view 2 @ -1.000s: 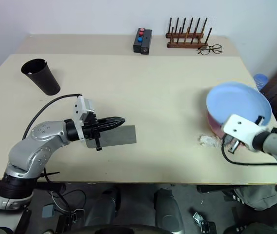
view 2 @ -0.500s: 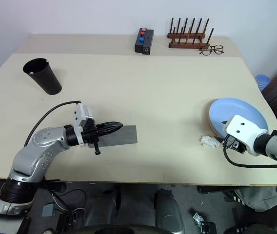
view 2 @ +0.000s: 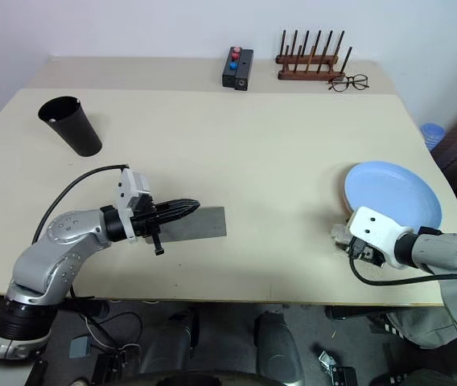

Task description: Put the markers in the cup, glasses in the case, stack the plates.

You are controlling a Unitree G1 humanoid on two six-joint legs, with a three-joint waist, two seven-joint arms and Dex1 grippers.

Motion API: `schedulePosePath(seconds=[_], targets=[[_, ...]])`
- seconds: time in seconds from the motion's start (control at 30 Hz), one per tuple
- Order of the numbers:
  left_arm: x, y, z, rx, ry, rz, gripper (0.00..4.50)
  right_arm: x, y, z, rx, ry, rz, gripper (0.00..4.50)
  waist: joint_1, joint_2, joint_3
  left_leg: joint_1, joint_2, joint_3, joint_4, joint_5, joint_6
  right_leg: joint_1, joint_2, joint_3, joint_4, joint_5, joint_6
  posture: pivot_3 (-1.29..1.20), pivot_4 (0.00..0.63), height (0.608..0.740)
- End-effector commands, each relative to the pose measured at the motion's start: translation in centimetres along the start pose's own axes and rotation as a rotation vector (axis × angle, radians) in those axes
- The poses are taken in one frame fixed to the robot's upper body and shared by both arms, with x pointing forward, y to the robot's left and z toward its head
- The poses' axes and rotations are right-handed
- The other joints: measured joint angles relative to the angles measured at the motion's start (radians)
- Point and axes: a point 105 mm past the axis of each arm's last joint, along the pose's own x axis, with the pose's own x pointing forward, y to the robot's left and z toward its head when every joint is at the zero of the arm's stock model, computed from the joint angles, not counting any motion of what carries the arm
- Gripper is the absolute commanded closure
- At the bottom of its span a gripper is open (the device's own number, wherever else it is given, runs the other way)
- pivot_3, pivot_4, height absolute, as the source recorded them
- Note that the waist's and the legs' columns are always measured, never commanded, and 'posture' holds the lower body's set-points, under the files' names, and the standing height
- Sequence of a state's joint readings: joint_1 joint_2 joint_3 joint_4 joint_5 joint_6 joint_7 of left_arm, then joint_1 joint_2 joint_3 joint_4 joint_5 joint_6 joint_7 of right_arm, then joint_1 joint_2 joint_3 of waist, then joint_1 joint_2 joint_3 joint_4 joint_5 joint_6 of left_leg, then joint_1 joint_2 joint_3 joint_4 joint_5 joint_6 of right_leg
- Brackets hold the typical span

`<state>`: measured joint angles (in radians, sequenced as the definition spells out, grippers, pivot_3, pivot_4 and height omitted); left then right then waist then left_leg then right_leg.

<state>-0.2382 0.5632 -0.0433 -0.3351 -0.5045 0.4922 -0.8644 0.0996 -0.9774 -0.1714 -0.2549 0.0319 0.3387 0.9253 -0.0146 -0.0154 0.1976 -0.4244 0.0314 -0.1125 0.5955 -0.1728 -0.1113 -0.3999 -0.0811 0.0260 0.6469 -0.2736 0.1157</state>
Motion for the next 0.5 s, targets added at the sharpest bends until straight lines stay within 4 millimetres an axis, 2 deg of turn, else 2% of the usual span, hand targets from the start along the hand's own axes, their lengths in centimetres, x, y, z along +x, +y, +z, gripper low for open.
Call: schedulePosePath(seconds=[0.03,0.07,0.1,0.2,0.3,0.37,0.5], targets=[[-0.1,0.2,0.9,0.032,-0.030,0.008,4.50,0.0,-0.5,0.5,0.002,-0.019,-0.023,3.78,0.000,0.000,0.000,0.000,0.000,0.000,0.000,0.000,0.000,0.000,0.000,0.000,0.000,0.000,0.000,0.00,0.150,0.740],[0.0,0.1,0.9,0.032,-0.029,0.007,4.50,0.0,-0.6,0.7,0.000,-0.026,-0.025,4.30,0.000,0.000,0.000,0.000,0.000,0.000,0.000,0.000,0.000,0.000,0.000,0.000,0.000,0.000,0.000,0.00,0.150,0.740],[0.0,0.1,0.9,0.032,-0.029,0.007,4.50,-0.1,-0.7,1.0,-0.005,-0.038,-0.029,4.42,0.000,0.000,0.000,0.000,0.000,0.000,0.000,0.000,0.000,0.000,0.000,0.000,0.000,0.000,0.000,0.00,0.150,0.740],[-0.1,0.1,0.9,0.034,-0.028,0.008,4.50,-0.3,-1.4,2.5,-0.020,-0.093,-0.058,4.42,-0.001,0.000,0.000,0.000,0.000,0.000,0.000,0.000,0.000,0.000,0.000,0.000,0.000,0.000,0.000,0.00,0.150,0.740],[-0.2,0.1,0.9,0.041,-0.026,0.012,4.50,-1.0,-2.8,4.8,-0.027,-0.173,-0.109,4.42,-0.002,0.000,0.000,0.000,0.000,0.000,0.000,0.000,0.000,0.000,0.000,0.000,0.000,0.000,0.000,0.00,0.150,0.740],[-0.4,0.3,1.1,0.043,-0.027,0.020,4.50,-1.6,-4.7,5.9,-0.034,-0.185,-0.186,4.42,-0.003,0.000,0.000,0.000,0.000,0.000,0.000,0.000,0.000,0.000,0.000,0.000,0.000,0.000,0.000,0.00,0.150,0.740],[-1.0,1.0,1.2,0.048,-0.025,0.052,4.50,-2.5,-8.1,4.9,-0.052,-0.085,-0.319,4.42,0.005,0.000,0.000,-0.001,0.000,0.000,0.000,0.000,0.000,-0.001,0.000,0.000,0.000,0.000,0.000,0.00,0.150,0.740]])
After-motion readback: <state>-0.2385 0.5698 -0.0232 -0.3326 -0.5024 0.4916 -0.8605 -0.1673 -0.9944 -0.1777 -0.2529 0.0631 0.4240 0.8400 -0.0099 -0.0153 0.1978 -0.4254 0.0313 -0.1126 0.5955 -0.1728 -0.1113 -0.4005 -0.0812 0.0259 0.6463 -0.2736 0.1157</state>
